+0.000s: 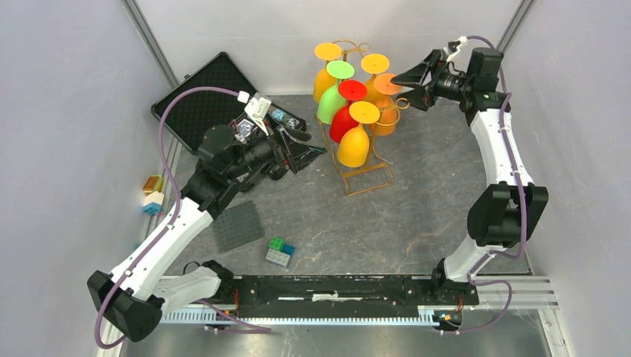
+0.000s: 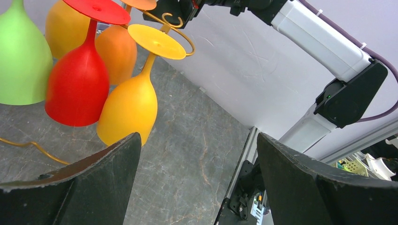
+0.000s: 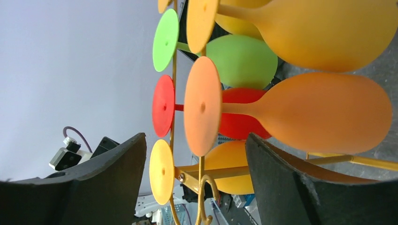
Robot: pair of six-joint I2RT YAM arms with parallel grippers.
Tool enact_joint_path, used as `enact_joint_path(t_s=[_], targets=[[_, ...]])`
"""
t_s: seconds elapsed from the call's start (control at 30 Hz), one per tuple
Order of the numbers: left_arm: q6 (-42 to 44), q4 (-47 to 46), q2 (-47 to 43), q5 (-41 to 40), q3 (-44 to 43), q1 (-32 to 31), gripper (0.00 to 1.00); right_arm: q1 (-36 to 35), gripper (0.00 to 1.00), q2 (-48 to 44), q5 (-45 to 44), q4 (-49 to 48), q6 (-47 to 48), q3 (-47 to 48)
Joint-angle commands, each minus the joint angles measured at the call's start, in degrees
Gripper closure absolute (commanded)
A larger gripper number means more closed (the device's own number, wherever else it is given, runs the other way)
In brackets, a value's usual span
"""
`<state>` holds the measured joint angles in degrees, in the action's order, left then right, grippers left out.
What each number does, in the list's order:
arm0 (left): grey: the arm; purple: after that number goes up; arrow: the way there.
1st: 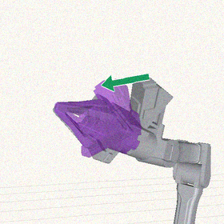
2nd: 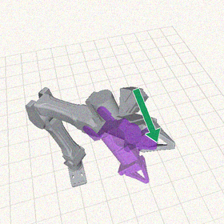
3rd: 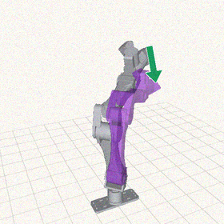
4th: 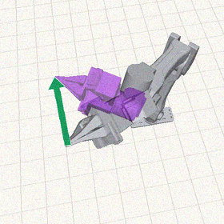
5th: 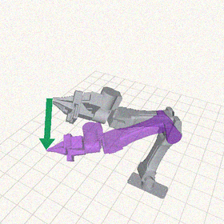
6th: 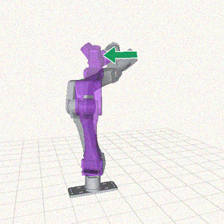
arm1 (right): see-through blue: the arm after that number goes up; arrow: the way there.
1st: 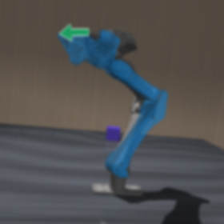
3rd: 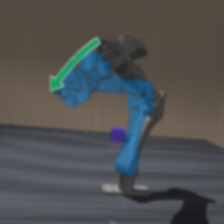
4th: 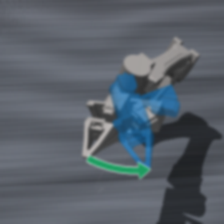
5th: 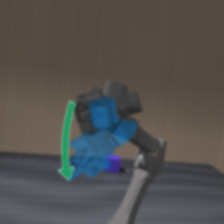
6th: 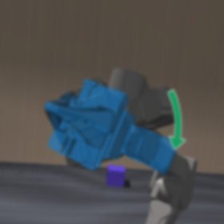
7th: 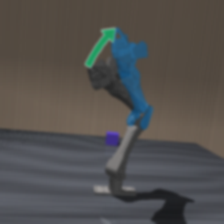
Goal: Place the wine glass upside down on the wine glass rack
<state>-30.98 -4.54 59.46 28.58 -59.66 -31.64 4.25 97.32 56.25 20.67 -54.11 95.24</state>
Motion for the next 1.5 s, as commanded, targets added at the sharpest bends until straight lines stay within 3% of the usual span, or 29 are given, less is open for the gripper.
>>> enact_joint_path(t_s=[0.0, 0.2, 0.6, 0.8, 0.97, 1.13, 1.37, 1.47], targets=[[1.76, -2.23, -0.76, -0.71, -0.19, -0.36, 0.04, 0.66, 0.17, -2.2, -0.93, -0.63, 1.5, 3.45], [1.52, -2.76, -0.15, -0.29, -0.18, -0.4, 0.04, 2.28, 0.02, -2.52, -4.92, 3.06, 4.65, 2.85], [2.13, -2.76, -0.02, -0.63, 0.2, -0.35, 0.03, 9.25, 0.02, 4.95, -14.28, 2.95, 7.17, 9.46], [2.19, -2.76, 0.04, -1.07, 1.53, -0.37, 0.04, 10.27, 0.02, 16.73, -22.59, 10.09, 13.85, 20.31], [4.17, -1.22, 0.67, -1.24, 2.01, -0.34, 0.02, 11.21, 0.02, 25.71, -27.77, 10.59, 13.97, 25.29], [7.25, 1.0, 3.15, -0.72, 1.07, -0.28, 0.02, 11.45, 0.02, 30.42, -30.41, 3.65, 8.9, 22.07], [8.87, 1.11, 8.1, 0.24, -1.65, -0.27, 0.02, 13.22, 0.02, 32.69, -35.55, -14.56, -7.15, 11.59], [8.92, 0.78, 10.17, 0.59, -2.59, -0.27, 0.02, 13.7, 0.02, 34.94, -38.45, -18.09, -12.15, 10.95]])
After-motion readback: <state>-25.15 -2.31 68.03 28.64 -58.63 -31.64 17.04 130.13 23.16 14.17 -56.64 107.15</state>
